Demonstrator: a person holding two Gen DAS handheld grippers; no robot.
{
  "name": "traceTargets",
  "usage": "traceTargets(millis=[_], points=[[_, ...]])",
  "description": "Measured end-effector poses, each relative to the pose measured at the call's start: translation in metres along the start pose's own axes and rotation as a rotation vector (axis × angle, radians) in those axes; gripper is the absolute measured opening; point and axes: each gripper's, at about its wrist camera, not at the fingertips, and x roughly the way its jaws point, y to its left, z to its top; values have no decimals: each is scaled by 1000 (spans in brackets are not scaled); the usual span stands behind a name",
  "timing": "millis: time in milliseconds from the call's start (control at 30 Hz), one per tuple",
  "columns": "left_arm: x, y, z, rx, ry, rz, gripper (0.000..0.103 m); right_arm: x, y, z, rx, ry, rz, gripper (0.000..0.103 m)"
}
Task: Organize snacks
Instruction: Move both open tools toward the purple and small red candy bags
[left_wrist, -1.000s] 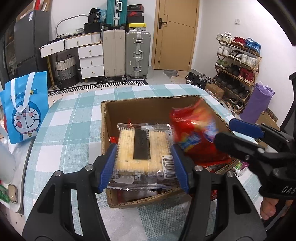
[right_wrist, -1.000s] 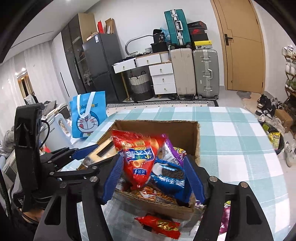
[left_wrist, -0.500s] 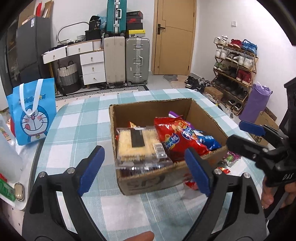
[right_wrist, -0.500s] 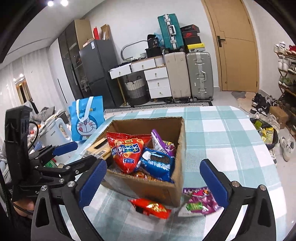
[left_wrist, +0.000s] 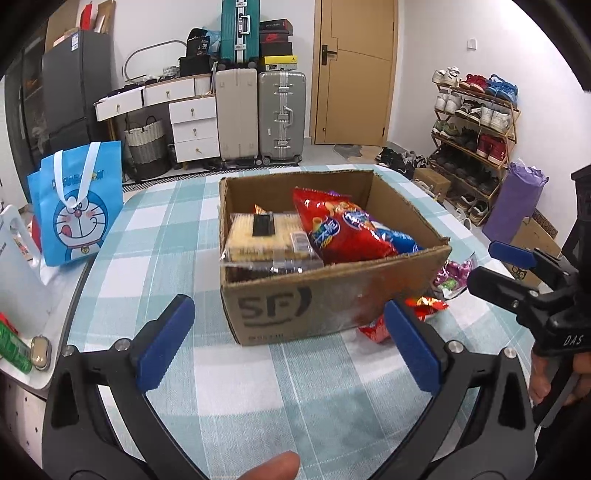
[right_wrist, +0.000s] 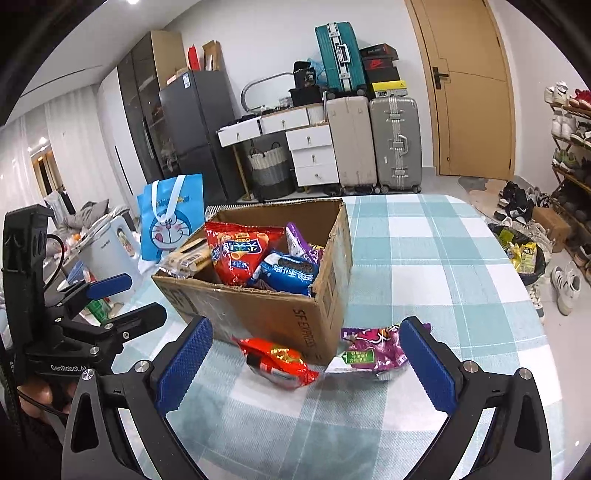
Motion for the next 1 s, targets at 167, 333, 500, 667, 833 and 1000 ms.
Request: traceTargets(millis=[167,333,500,667,833,1000], points=[[-3,-1,-8,-27,11,-5,102,-1,-10,1,20,18,-36,102],[2,-10,-17,-30,38,-7,102,-5,-22,3,50,17,-66,102],[8,-22,-21,-23,48,-8,102,-5,-44,1,103,36,-95,102],[18,-32,-24,-33,64,-7,102,2,-64,-4,172,63,-108,102],[27,-42,-30,-28,76,-13,102,11,-75,-10,201,84,-128,102],[38,-46,-36,-34,93,-24,102,24,-83,-16,249,108,-130,102]])
